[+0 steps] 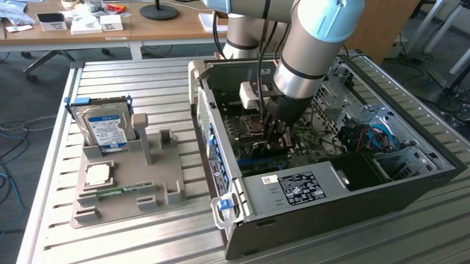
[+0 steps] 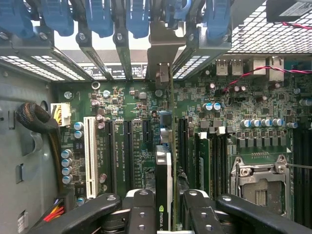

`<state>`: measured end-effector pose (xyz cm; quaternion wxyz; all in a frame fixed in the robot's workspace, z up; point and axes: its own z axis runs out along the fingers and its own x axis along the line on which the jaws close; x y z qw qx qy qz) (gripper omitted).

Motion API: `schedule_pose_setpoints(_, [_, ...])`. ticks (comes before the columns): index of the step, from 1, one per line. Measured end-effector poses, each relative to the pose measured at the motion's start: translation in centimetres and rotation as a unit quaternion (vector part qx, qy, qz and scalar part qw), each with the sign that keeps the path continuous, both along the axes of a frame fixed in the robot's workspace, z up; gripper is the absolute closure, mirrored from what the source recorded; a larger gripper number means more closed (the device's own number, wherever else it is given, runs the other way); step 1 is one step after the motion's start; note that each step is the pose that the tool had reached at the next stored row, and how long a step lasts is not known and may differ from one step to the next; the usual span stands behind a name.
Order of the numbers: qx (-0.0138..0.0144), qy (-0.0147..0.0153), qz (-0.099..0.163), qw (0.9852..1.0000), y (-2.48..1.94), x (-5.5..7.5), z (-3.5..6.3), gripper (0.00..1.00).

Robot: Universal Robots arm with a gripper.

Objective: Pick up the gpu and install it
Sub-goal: 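Insert the gpu into the slot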

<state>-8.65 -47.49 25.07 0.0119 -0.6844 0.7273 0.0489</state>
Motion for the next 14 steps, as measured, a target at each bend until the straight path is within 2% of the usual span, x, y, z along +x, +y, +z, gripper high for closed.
schedule_pose_setpoints(2, [-0.0013, -0.0001, 0.0, 1.0, 0.0, 0.01, -0.02, 0.73])
schedule_pose_setpoints(5, [-0.005, 0.0, 0.0, 1.0, 0.0, 0.0, -0.01, 0.73])
schedule_pose_setpoints(11, [-0.0057, -0.0001, 0.0, 1.0, -0.01, -0.03, -0.17, 0.73])
schedule_pose_setpoints(14, [-0.0051, -0.0003, 0.0, 1.0, 0.0, -0.04, -0.3, 0.73])
